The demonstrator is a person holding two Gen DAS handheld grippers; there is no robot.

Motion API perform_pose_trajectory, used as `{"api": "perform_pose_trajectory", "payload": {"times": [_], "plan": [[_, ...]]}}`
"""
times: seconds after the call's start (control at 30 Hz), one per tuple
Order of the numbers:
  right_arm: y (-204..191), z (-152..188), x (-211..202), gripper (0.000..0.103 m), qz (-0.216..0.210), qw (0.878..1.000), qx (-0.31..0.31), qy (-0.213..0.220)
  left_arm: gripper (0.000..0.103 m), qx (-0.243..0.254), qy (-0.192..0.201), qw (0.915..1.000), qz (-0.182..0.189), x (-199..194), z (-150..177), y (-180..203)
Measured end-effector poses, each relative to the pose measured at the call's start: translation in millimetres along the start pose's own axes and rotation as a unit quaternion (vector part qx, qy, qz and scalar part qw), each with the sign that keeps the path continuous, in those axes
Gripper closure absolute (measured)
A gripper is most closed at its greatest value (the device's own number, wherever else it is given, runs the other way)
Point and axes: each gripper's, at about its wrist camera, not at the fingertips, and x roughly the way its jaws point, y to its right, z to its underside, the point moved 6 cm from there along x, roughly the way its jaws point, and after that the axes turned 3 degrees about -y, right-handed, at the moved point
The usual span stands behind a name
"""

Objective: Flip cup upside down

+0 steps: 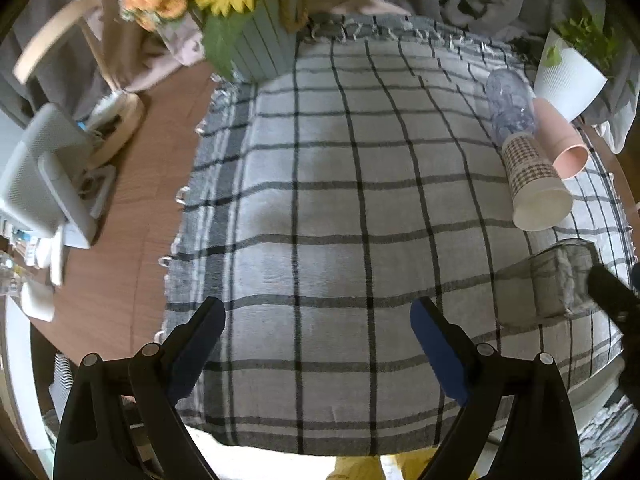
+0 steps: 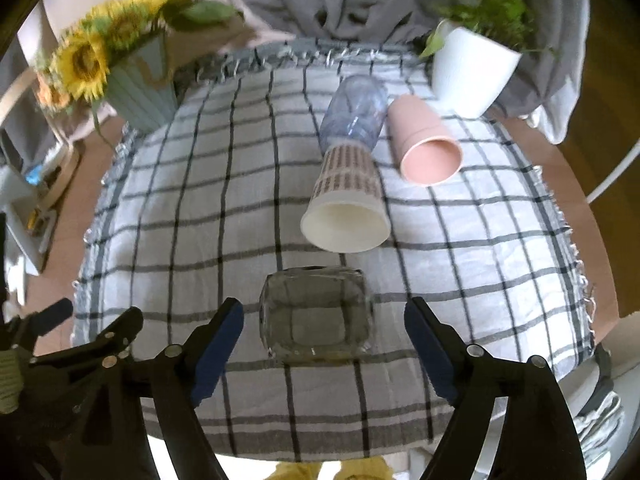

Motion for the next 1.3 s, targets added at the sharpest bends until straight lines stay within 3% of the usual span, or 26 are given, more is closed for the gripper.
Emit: {"api": "perform_pose_trajectory", "payload": {"times": [0.2, 0.4, 0.87, 1.3], "plan": [[5, 10, -62, 0.018, -0.01, 0.997, -0.004, 0.079, 0.006, -0.022, 0.068, 0.9972, -0.018, -59, 18, -10], [17, 35, -116, 0.018, -0.031, 0.991, -0.011, 0.128, 0.001, -0.032, 0.113, 0.993, -0.013, -114, 51, -4], [59, 124, -206, 0.018, -0.029, 0.981, -0.03, 0.191, 0.001, -0.039, 0.159, 0.9865, -0.005, -191, 155, 29], [89, 165, -243, 0.018, -0.039, 0.976, -0.012, 0.213, 0.001, -0.029, 0.202, 0.9788, -0.013, -237, 187, 52]]}}
